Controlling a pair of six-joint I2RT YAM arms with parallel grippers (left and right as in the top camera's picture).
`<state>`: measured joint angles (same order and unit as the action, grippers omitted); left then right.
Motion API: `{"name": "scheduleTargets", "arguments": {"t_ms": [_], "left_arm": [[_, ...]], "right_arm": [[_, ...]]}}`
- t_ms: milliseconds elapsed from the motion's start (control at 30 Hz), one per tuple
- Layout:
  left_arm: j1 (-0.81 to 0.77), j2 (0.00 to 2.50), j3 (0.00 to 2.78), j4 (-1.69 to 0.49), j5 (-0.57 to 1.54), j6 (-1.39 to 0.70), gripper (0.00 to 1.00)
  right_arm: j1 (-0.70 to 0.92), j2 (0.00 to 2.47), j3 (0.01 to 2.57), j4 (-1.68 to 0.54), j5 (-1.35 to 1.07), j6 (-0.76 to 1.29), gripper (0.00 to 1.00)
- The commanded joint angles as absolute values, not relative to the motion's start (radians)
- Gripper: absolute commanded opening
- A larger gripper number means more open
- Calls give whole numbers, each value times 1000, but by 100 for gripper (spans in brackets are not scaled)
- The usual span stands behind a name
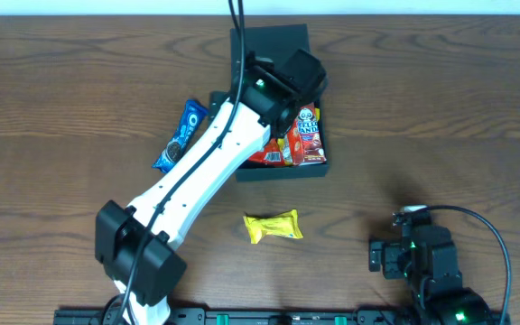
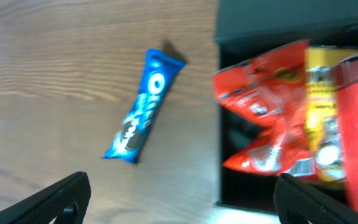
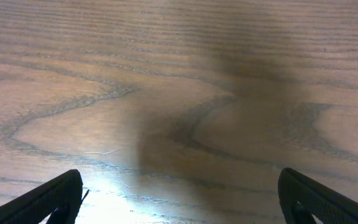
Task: Pack container
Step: 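Move the left gripper to the blue Oreo pack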
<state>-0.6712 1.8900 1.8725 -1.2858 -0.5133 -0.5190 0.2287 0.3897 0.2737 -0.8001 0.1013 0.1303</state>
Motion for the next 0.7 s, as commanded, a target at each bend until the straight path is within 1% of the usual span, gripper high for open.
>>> {"name": "scheduleTargets", "arguments": {"t_ms": [0, 100, 233, 400, 500, 567, 667], "left_arm": [[-655, 1872, 1840, -1315, -560, -517, 95], [-631, 1814, 1722, -1278, -556, -513, 95], [-599, 1701, 1510, -1167, -525, -410, 95], [-521, 1588, 1308, -1021, -453, -134, 95], [-439, 1576, 1262, -964, -327, 75, 95], [-385, 1576, 1242, -913, -283, 152, 95], [-321, 1576, 1215, -833, -287, 205, 95]], "right_arm": [[224, 384, 272, -801, 101, 145, 99], [224, 384, 272, -801, 101, 145, 99], [224, 384, 272, -801, 101, 145, 99], [224, 384, 272, -801, 101, 145, 99], [224, 384, 272, -801, 101, 145, 99], [224, 384, 272, -801, 101, 145, 99], [224, 384, 272, -801, 101, 145, 99]]}}
